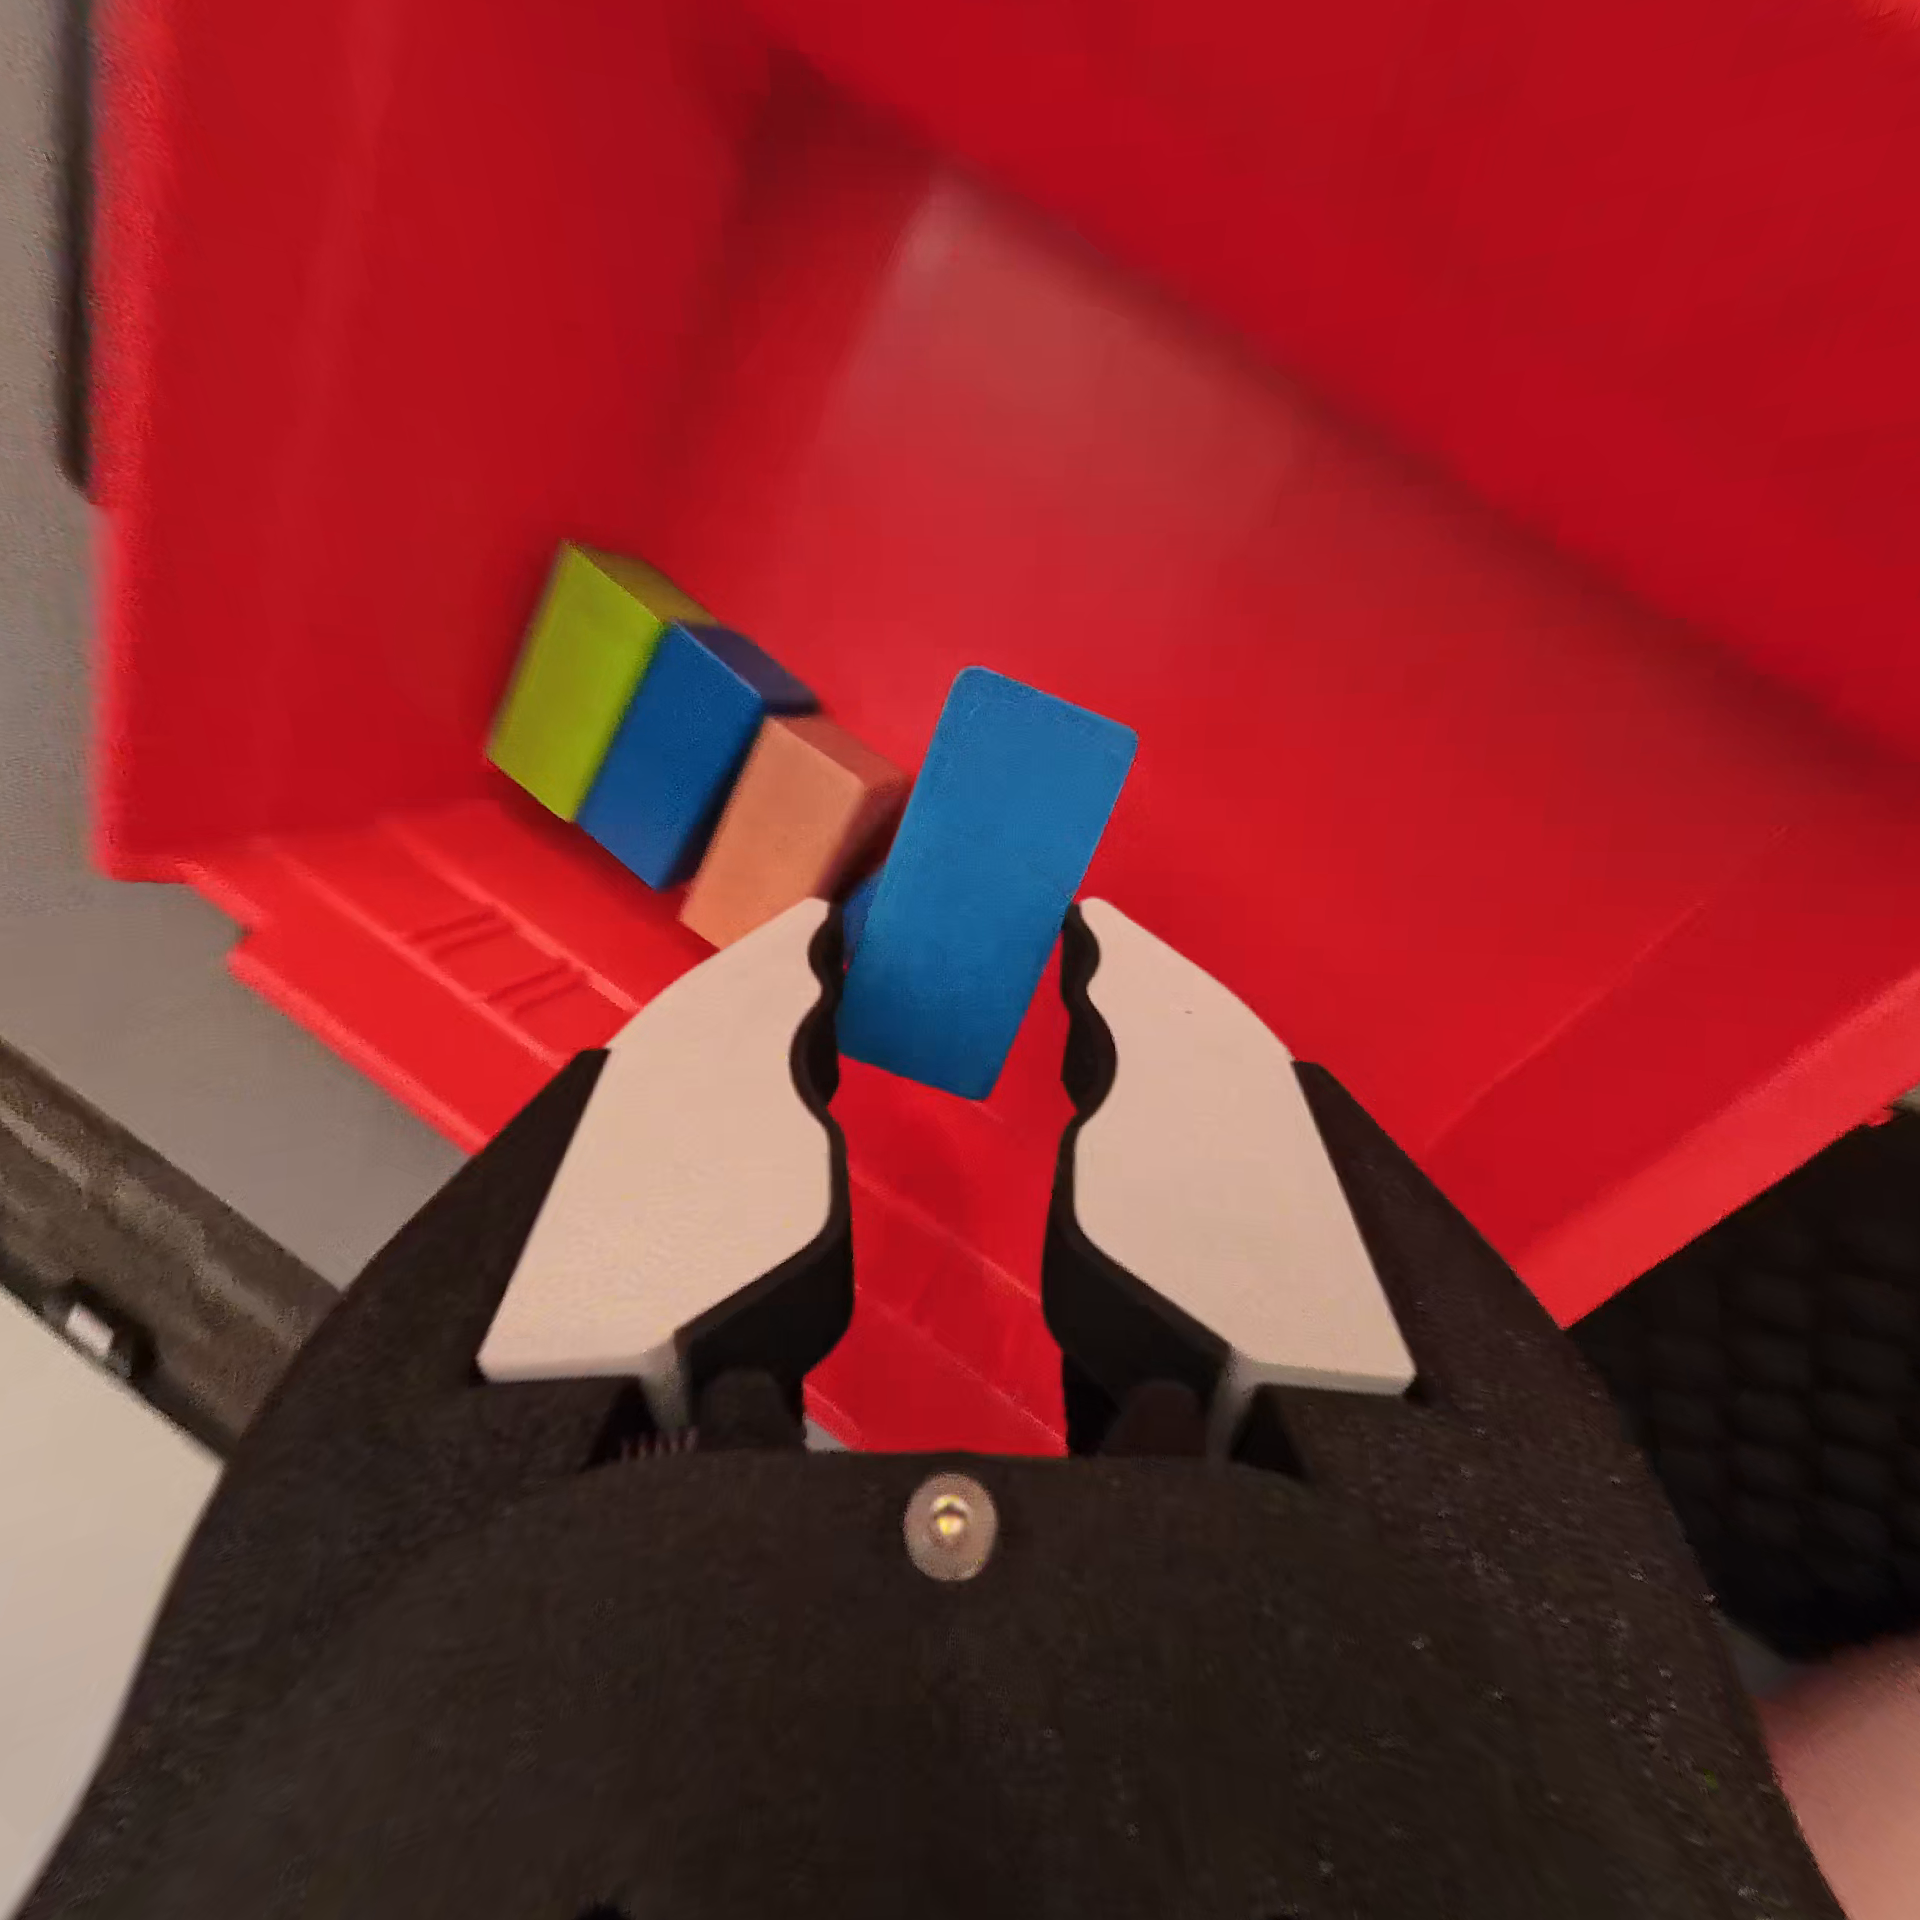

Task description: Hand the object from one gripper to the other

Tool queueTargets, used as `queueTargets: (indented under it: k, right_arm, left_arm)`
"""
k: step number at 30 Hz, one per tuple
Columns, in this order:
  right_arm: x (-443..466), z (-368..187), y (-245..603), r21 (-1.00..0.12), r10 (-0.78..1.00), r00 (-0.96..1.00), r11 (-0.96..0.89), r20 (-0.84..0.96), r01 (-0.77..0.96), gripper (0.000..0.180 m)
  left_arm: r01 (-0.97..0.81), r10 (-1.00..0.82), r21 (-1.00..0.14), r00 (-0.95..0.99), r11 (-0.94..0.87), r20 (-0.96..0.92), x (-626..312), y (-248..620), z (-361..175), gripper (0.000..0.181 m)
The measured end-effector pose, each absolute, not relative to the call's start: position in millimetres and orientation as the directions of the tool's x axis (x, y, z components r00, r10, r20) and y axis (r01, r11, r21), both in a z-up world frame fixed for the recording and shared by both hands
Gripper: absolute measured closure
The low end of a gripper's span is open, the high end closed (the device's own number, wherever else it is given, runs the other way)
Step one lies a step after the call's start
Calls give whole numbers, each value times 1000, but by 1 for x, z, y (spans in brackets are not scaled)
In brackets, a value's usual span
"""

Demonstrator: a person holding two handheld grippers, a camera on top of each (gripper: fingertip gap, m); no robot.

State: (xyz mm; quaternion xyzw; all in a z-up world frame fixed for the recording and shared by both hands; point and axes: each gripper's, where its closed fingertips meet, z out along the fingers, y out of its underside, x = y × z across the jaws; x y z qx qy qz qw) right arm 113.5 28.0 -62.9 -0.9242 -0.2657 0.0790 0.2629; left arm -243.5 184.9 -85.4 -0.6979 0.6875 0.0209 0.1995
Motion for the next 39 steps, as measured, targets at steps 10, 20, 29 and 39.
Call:
queueTargets:
  k: [10,20,29,39]
  right_arm:
    - [-2,75,59,-913,644,669,-384,-372,-138,140]
    - [-62,59,69,-809,617,530,-509,-581,-294,129]
    - [-74,40,66,-778,633,471,-586,-614,-225,164]
    - [-22,62,41,-800,668,485,-588,-564,-119,165]
  left_arm:
    - [-727,-864,-641,135,246,-485,-159,147,31,143]
    - [-661,-754,-579,30,478,-656,-84,82,38,143]
    - [-640,-716,-563,29,523,-697,-68,71,36,145]
    - [-569,-793,-661,25,489,-609,-79,54,57,131]
